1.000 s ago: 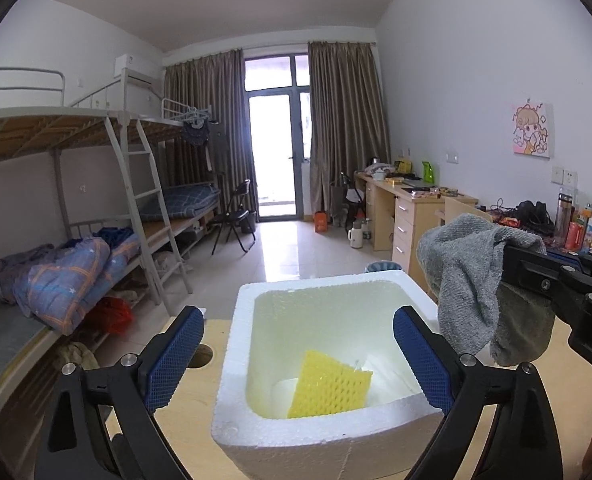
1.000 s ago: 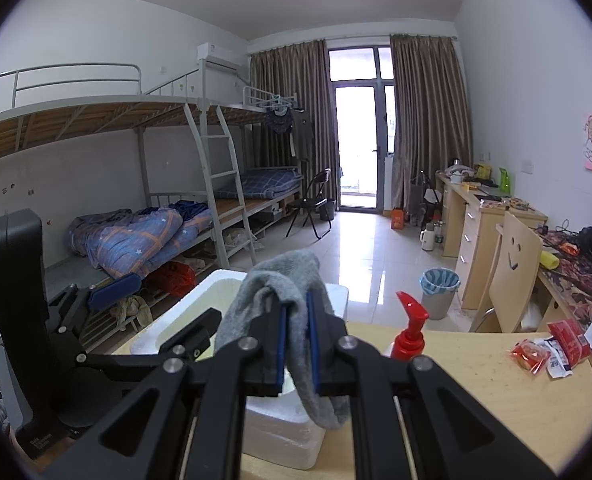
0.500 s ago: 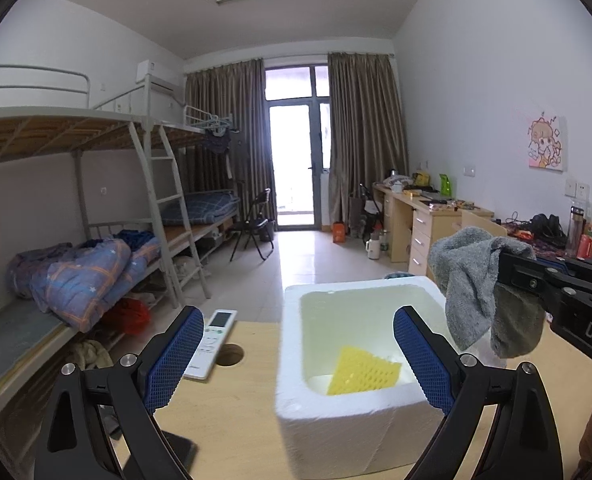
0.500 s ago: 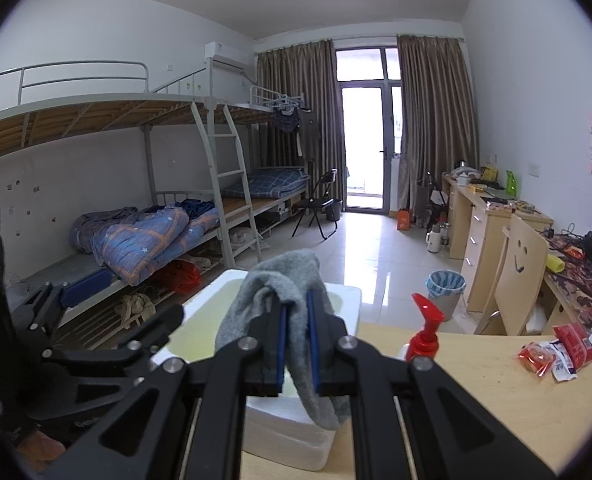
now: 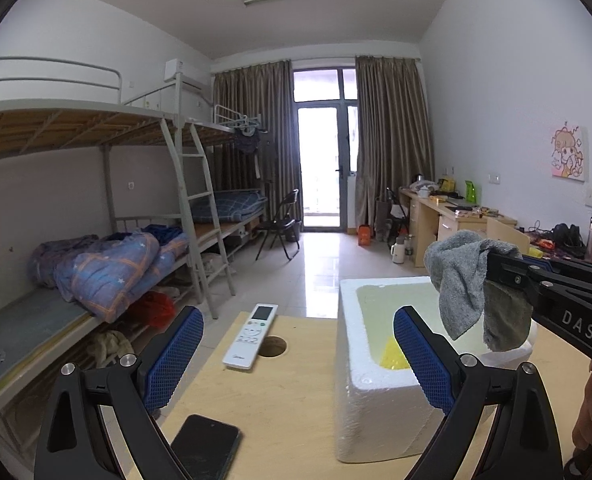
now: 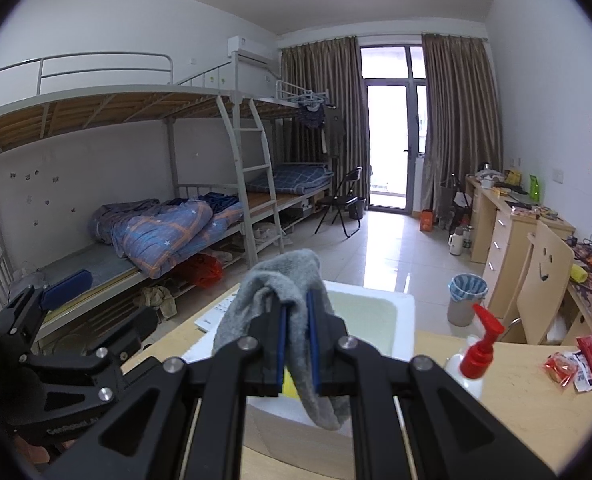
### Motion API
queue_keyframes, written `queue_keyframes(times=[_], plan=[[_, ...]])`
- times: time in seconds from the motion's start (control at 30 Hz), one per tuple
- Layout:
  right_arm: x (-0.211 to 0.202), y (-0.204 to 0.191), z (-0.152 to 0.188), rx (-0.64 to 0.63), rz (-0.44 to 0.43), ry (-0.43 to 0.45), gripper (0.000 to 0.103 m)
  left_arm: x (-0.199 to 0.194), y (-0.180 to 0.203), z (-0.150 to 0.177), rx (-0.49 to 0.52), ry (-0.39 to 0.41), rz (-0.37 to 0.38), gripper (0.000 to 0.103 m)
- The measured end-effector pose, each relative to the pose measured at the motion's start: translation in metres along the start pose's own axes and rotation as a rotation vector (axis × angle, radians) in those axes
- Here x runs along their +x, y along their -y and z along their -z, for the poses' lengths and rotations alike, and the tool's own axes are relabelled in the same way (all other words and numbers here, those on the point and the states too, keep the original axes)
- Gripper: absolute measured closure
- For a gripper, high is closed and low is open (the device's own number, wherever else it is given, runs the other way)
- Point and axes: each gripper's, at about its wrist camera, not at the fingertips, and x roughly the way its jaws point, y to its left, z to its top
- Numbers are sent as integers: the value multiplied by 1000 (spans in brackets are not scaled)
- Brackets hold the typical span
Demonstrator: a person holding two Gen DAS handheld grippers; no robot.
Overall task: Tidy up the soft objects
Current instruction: 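Lower the grey sock into the foam box and open the right tool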
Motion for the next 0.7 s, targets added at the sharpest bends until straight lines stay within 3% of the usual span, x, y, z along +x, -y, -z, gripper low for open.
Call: queue_keyframes(times=[0.7], plan=[[28,13,2,48,2,-71,90,1,-9,2,-19,-6,-8,6]])
